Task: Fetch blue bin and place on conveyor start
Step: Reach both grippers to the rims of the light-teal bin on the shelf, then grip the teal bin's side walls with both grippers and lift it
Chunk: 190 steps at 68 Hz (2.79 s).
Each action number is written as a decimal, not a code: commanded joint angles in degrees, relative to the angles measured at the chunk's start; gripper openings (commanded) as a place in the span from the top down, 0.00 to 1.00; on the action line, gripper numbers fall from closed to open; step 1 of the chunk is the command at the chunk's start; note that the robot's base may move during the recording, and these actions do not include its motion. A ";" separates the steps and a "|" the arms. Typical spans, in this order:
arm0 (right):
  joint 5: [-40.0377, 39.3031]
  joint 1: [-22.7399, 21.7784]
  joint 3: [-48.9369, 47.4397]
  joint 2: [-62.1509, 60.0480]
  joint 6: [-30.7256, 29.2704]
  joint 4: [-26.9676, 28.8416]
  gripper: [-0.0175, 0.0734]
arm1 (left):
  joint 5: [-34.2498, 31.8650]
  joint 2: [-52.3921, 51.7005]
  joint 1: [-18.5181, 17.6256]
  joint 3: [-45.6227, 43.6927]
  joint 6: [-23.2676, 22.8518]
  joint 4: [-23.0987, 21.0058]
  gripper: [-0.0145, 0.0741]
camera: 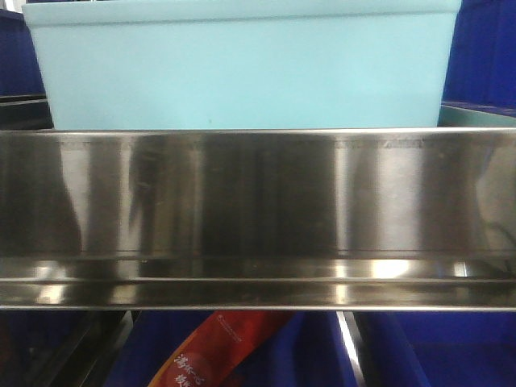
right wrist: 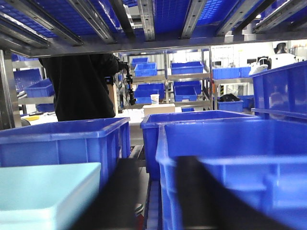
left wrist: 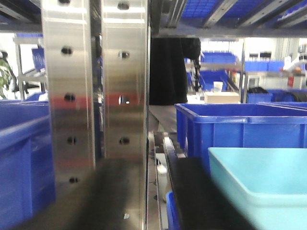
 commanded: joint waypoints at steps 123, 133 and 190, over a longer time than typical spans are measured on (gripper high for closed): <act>48.03 23.12 -72.74 97.22 10.72 -11.95 0.18 | 37.62 86.31 -16.98 -61.18 -9.12 -0.56 0.28; 46.35 23.12 -72.74 99.81 10.72 -10.69 0.23 | 37.74 87.74 -16.98 -61.18 -9.12 -0.56 0.28; 47.28 23.12 -72.74 96.86 10.72 -10.80 0.98 | 40.59 83.69 -17.12 -61.18 -9.12 -0.19 0.96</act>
